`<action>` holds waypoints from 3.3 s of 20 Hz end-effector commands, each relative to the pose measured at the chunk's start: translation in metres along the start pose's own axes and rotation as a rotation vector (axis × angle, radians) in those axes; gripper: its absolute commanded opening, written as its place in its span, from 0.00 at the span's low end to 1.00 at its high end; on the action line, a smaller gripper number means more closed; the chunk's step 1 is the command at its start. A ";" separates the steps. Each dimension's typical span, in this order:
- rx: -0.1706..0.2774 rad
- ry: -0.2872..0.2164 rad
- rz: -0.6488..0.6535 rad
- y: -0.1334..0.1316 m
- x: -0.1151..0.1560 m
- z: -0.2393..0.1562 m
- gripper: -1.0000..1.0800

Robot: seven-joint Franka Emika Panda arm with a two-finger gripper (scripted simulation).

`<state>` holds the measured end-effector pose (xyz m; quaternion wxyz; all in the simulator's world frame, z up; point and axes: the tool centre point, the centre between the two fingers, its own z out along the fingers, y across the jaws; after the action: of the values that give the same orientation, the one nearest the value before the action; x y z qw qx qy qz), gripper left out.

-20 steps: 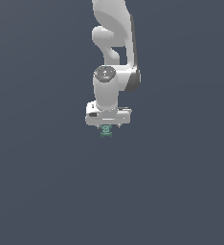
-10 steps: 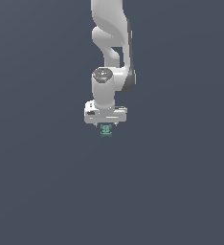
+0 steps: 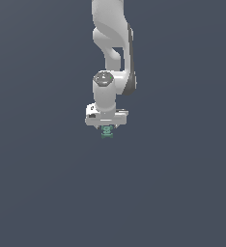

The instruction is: Pick up the object and move it to a goal position.

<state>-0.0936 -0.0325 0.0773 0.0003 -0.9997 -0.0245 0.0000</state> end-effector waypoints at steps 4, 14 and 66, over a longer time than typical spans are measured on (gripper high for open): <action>0.000 0.000 0.000 0.000 -0.001 0.025 0.96; 0.000 0.000 0.000 0.000 -0.001 0.038 0.00; -0.001 0.000 -0.001 0.076 0.179 -0.077 0.00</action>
<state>0.0851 -0.0988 0.1521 0.0000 -0.9997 -0.0247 -0.0001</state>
